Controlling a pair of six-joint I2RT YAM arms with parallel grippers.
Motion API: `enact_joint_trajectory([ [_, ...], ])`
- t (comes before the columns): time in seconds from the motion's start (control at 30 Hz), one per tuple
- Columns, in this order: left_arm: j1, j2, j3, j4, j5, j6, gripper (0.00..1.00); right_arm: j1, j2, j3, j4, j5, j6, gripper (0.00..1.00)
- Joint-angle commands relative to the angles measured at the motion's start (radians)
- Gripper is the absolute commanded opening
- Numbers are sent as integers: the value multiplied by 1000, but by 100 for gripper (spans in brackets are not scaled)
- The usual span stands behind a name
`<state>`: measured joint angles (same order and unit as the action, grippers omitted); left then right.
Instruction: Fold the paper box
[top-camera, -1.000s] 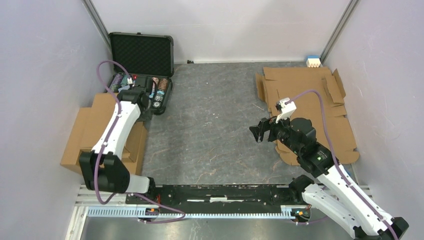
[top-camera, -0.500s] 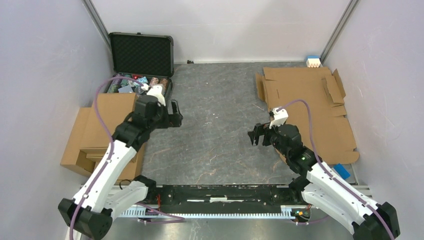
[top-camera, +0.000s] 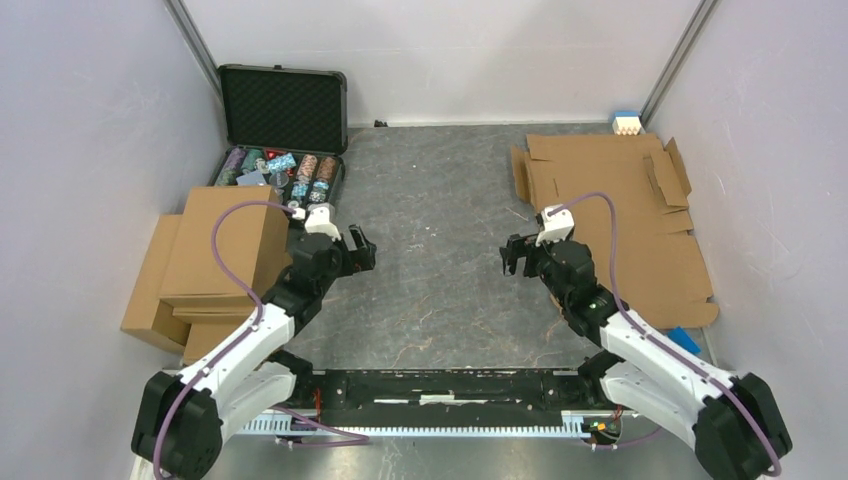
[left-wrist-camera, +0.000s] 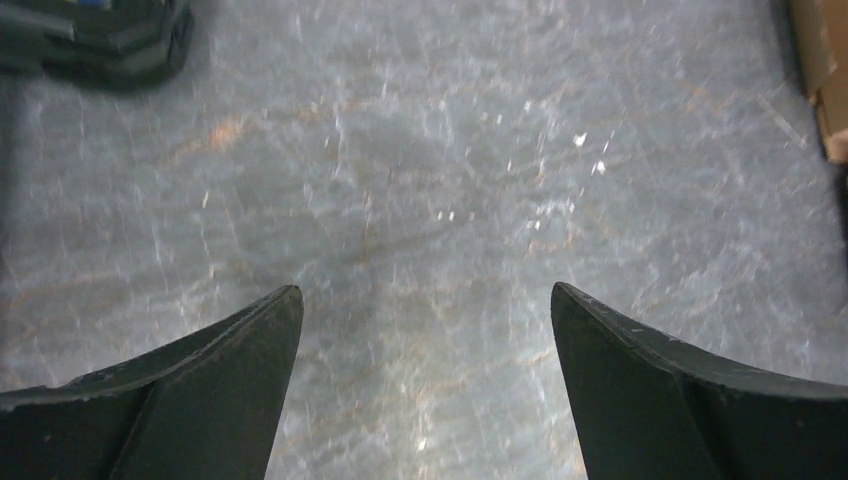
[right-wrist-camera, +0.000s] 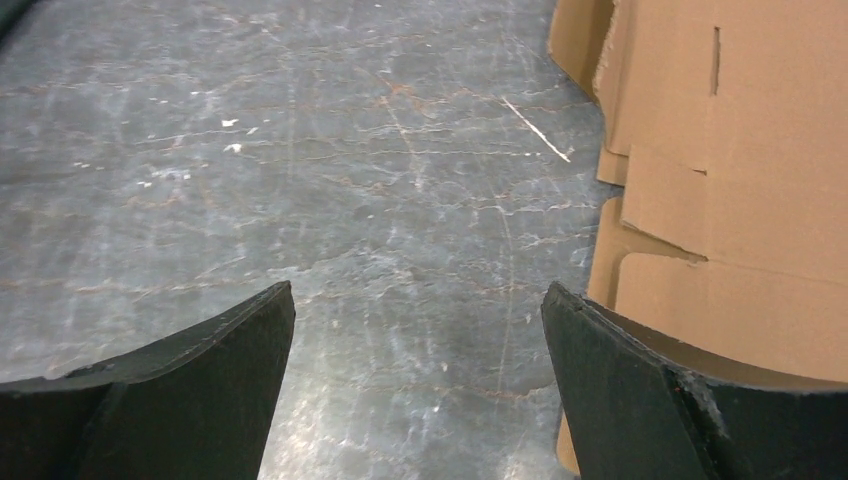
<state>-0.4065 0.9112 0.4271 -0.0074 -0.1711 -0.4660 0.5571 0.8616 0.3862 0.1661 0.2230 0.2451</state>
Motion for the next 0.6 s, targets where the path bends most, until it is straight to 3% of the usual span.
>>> enact_joint_trajectory([
  [0.0,-2,48,38,219,-58,71,100,-66,126,19,139,-25,-28,98],
  [0.27,-3,111,-57,342,34,-2,100,-166,353,99,75,108,114,98],
  [0.57,-3,91,-163,489,53,-72,100,-167,307,-98,393,48,159,98],
])
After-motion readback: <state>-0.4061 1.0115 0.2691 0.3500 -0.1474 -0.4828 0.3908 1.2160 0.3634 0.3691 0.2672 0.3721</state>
